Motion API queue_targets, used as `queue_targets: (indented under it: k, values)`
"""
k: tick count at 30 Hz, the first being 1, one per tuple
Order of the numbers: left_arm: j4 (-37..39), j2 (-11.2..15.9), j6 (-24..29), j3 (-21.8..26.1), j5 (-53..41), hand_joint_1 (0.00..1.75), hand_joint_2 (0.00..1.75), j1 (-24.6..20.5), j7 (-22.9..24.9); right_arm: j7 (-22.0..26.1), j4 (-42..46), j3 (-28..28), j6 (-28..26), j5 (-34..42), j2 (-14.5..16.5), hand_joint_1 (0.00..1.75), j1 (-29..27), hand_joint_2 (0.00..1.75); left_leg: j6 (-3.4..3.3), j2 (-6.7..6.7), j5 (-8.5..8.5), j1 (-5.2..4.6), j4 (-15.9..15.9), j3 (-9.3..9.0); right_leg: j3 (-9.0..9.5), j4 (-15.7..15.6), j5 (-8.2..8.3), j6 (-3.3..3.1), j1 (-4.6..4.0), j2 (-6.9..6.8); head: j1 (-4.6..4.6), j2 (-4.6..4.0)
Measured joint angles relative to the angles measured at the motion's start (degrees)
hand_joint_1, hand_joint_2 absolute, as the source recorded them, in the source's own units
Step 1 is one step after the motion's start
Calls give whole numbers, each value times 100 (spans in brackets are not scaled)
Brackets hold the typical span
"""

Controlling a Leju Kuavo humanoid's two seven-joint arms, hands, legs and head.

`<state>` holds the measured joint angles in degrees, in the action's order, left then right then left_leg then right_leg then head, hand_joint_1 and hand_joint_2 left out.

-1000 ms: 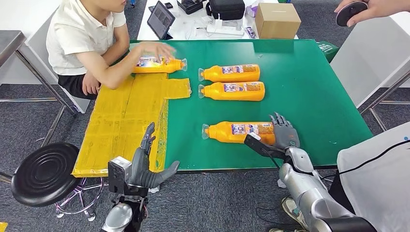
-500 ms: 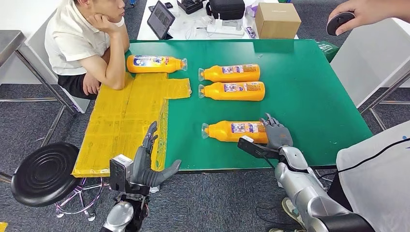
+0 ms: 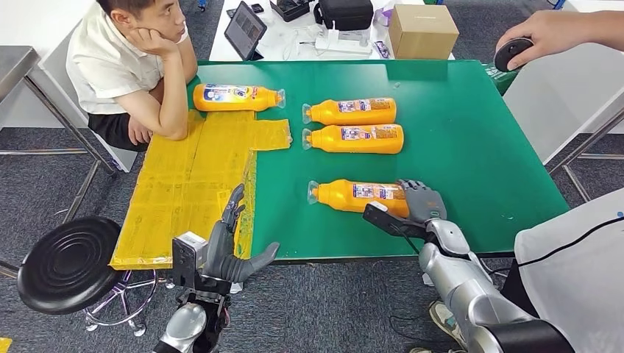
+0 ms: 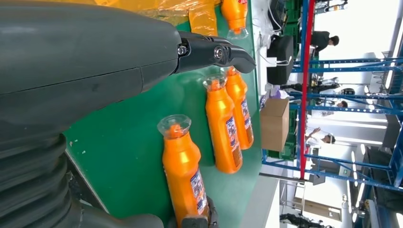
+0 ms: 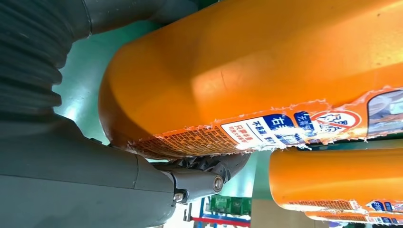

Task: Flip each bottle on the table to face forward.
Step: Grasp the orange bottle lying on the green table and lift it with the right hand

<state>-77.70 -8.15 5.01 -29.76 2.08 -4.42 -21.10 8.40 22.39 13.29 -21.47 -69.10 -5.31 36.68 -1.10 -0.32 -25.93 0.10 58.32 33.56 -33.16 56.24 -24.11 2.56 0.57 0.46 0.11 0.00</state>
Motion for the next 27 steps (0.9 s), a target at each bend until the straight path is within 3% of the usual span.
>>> queue_targets:
  k: [6,12,16,21,27]
  values:
    - [36,0,11,-1,35,0,175,-12,-11,91,-46,-9,25,155,-8,175,1,175,0,0,0,0,0,-9,10,-1,0,0,0,0,0,0]
    - [39,-41,97,17,467,0,175,8,-118,1328,-47,-305,-117,1163,82,175,-175,175,0,2,-1,0,0,-9,13,1,0,0,0,2,1,0]
    - [47,-92,41,70,863,0,175,19,-97,1816,-13,-496,-226,1563,220,171,-292,175,0,4,-1,2,0,-10,11,1,0,0,-2,2,-1,0]
    - [80,-135,5,157,1129,0,175,39,-81,1991,74,-616,-398,1797,340,173,-374,175,0,2,0,2,-1,-7,10,3,0,0,-2,1,1,0]
    - [138,-166,71,203,1236,0,175,40,-93,2123,146,-674,-526,2059,402,161,-452,175,0,0,0,-1,0,3,3,3,0,0,2,1,0,0]
